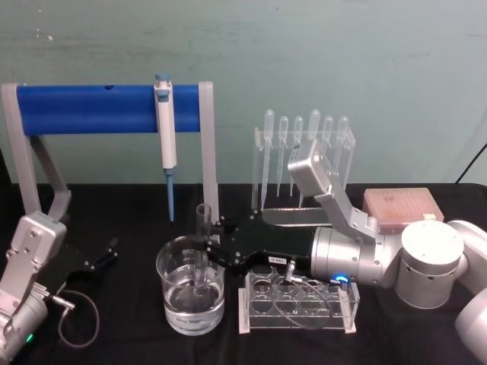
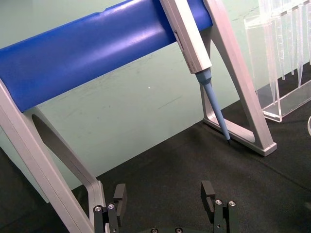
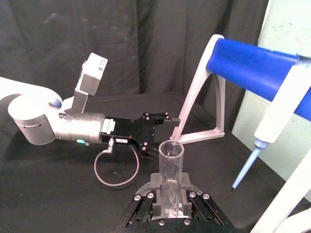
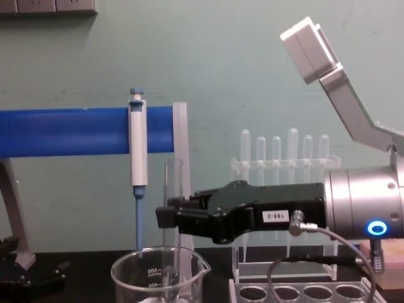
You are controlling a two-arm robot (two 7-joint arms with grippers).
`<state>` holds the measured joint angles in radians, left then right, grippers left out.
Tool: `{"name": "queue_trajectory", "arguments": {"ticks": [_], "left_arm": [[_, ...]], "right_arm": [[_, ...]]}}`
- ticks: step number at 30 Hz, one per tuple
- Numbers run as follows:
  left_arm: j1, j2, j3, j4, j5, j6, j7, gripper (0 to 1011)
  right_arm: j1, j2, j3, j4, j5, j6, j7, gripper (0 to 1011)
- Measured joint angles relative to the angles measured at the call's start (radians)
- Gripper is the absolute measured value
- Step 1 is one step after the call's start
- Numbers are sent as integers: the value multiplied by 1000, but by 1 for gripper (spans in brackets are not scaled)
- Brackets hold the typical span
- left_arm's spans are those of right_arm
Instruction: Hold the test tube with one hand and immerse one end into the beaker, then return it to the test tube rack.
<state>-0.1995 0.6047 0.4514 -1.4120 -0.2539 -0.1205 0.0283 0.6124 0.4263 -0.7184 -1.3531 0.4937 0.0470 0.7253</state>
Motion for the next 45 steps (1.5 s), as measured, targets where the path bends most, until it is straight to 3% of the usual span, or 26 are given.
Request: {"name": "queue_trajectory", "arguments": {"ticks": [18,45], "left_arm": [[0,0,0,0,0,0,0,1000],[0,0,0,0,0,0,0,1000]], "right_arm": [[-9,-24,4,42,-34,-15,15,224],[-10,-26,5,45,-35,-13,18,224]]}}
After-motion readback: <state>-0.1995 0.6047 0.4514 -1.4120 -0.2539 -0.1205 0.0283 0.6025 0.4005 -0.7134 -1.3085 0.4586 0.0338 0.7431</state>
